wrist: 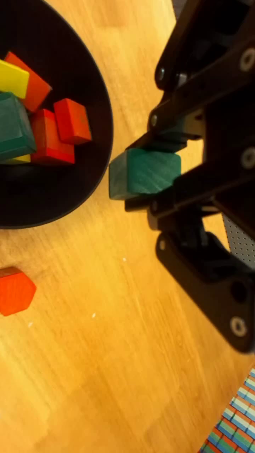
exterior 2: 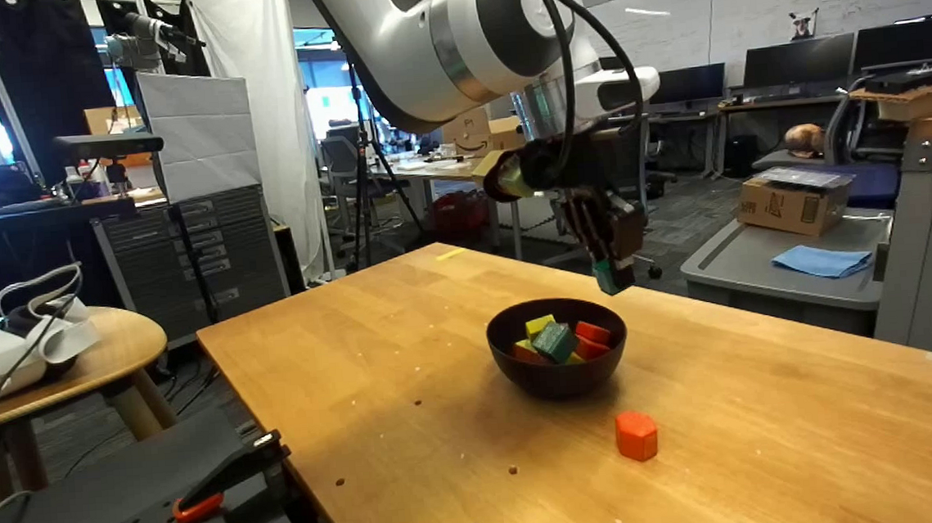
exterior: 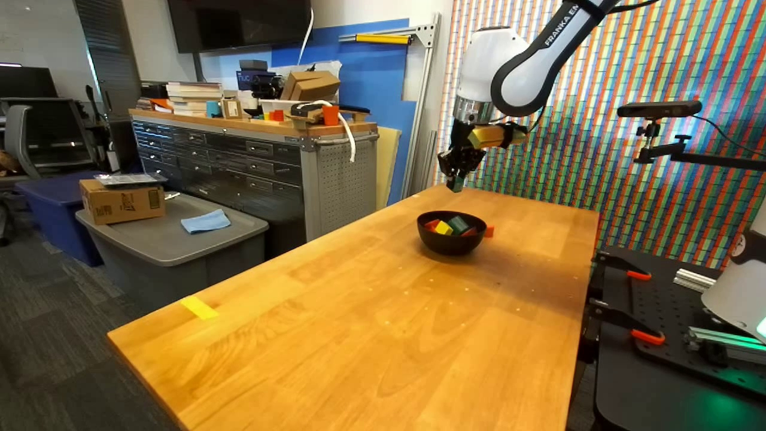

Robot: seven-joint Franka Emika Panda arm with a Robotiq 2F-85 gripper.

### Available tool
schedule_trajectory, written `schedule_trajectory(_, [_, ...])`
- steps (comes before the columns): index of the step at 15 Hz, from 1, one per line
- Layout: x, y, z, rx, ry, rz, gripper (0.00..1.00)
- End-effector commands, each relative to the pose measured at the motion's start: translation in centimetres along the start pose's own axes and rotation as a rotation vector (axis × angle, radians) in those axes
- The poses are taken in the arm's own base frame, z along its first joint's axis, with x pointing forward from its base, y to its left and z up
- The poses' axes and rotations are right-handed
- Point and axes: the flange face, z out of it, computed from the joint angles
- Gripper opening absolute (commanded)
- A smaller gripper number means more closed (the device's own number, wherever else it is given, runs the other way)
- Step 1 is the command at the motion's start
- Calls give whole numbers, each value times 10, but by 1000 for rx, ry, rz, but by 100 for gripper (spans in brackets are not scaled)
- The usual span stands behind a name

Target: Pick up all the toy blocks from the table and put them in the bowl

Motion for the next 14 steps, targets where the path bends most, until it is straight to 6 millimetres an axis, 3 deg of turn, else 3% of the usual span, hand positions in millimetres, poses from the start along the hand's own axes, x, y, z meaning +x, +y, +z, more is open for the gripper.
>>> schedule_trajectory(1, [-6,-4,11,-30,-52,-41,61])
schedule_trajectory(6, [-17,-2,6,-33,-88,-94,99])
schedule_trajectory(10, [-17,26,-6,-51,-84,-84,100])
schedule_trajectory(14, [-21,70,13,14,-212,45,100])
